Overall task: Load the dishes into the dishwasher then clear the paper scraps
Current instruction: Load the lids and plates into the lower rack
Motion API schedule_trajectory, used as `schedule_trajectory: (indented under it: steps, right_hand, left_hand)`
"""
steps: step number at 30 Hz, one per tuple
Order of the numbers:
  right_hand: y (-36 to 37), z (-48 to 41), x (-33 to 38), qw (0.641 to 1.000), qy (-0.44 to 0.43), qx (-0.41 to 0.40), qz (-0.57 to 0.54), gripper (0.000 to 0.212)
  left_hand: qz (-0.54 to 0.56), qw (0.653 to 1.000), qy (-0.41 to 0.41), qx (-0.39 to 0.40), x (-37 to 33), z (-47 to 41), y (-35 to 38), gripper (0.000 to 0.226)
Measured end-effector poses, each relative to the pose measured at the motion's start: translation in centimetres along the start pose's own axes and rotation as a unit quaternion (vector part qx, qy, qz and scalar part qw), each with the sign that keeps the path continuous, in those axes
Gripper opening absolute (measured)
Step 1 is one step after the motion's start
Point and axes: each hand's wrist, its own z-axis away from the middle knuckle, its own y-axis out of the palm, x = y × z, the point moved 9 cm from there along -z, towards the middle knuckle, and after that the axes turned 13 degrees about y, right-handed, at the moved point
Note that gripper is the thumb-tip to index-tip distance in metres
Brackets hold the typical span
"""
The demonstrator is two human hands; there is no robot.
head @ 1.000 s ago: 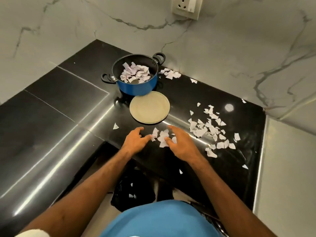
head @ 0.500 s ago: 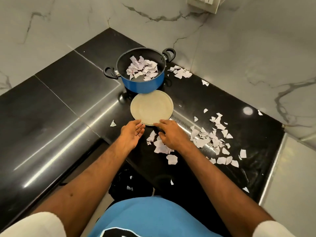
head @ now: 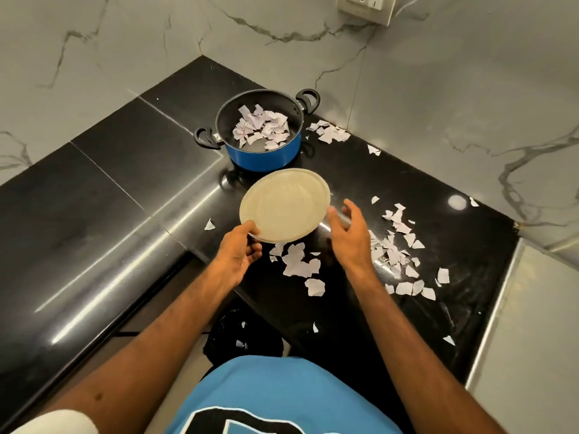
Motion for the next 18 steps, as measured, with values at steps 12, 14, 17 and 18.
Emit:
schedule_trajectory:
  steps: [12, 14, 17, 18]
  right_hand:
    - [0.5, 2.3, -1.8, 0.988, 0.056, 0.094, -0.112, 0.028]
    - [0.8, 2.9, -2.0, 0.988, 0.059, 0.094, -0.112, 0.028]
    - [1.1, 4.0, -2.5, 0.988, 0.067, 0.091, -0.107, 0.027]
    - [1.3, 4.2, -2.8, 0.987, 0.072, 0.093, -0.108, 0.027]
  left_hand:
    - [-0.126, 0.988, 0.072, 0.044, -1.0, 1.7, -2.4, 0.021]
    - [-0.105, 0.990, 0.089, 0.040, -1.4, 1.8, -2.5, 0.021]
    - [-0.098, 0.987, 0.114, 0.055, -1.8, 1.7, -2.7, 0.021]
    - [-0.099, 0.986, 0.120, 0.066, -1.8, 1.7, -2.8, 0.022]
